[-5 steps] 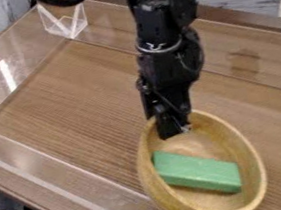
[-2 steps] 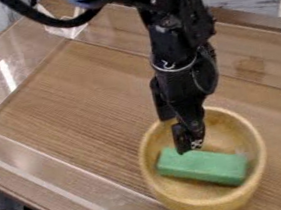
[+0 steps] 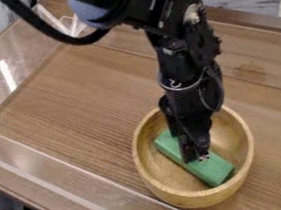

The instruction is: Put the green block in the brown bowl

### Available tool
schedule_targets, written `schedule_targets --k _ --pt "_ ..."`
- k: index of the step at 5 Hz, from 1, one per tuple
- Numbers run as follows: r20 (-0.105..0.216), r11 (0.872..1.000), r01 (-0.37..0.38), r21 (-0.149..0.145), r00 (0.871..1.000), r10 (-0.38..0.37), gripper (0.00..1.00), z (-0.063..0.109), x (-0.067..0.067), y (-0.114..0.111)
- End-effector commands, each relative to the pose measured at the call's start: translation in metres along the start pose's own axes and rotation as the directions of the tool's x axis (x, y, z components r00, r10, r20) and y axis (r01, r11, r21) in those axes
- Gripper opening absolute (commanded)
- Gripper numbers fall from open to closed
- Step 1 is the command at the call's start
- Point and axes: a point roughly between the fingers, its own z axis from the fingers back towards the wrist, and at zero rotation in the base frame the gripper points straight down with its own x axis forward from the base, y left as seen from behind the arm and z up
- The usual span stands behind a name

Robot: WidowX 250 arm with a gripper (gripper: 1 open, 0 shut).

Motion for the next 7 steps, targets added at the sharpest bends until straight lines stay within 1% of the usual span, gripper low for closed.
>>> schedule_targets --k 1,4,7 --pt "0.009 1.000 0.008 0.000 1.000 -0.008 0.00 -0.001 0.002 -0.004" --pt "0.003 0.999 -0.019 -0.037 1.000 0.019 0.00 -0.003 -0.002 -0.015" --pt "-0.013 0.996 -0.046 -0.082 0.999 0.045 0.00 -0.004 -0.006 -0.028"
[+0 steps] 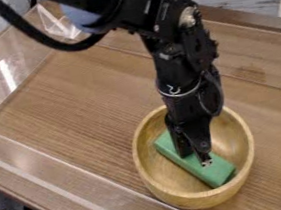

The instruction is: Put the green block in the brown bowl

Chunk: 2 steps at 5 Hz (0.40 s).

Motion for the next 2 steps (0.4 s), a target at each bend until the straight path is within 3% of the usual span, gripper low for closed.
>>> schedule_targets --k 1,2 --pt "-0.016 1.000 -0.002 -0.026 1.000 0.002 0.00 -0.0034 -0.0027 -0.0106" --pt "-0.020 0.999 -0.009 -0.039 1.000 0.008 0.00 -0.0055 -0.0040 -0.0147"
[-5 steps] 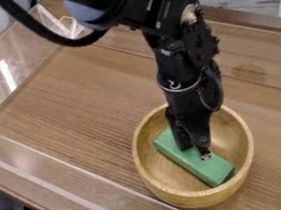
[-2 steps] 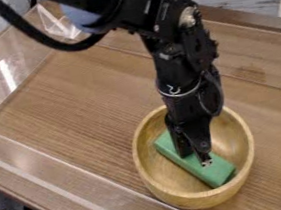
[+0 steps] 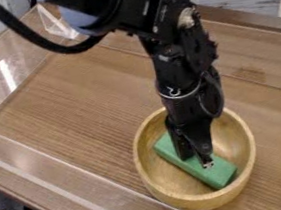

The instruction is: Put the green block in the brown bowl

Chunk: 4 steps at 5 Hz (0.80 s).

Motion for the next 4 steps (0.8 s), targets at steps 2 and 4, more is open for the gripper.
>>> schedule_targets --k 2,4 --pt "-0.033 0.999 -0.002 -0.046 0.999 0.000 0.00 -0.0105 -0.0060 -0.0185" --pt "-0.042 0.997 -0.015 -0.070 0.999 0.012 0.00 -0.0171 -0.0083 -0.0241"
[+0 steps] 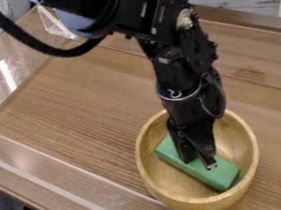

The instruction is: Put the green block in the brown bowl

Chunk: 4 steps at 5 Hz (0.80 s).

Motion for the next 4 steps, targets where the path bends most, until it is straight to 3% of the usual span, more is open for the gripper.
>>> schedule_targets --k 1,4 --pt "-0.068 0.998 0.001 -0.058 0.998 -0.005 0.00 -0.0186 -0.0130 -0.0193" --pt "-0.078 0.993 -0.036 -0.113 0.997 0.028 0.00 -0.0096 -0.0183 -0.0221"
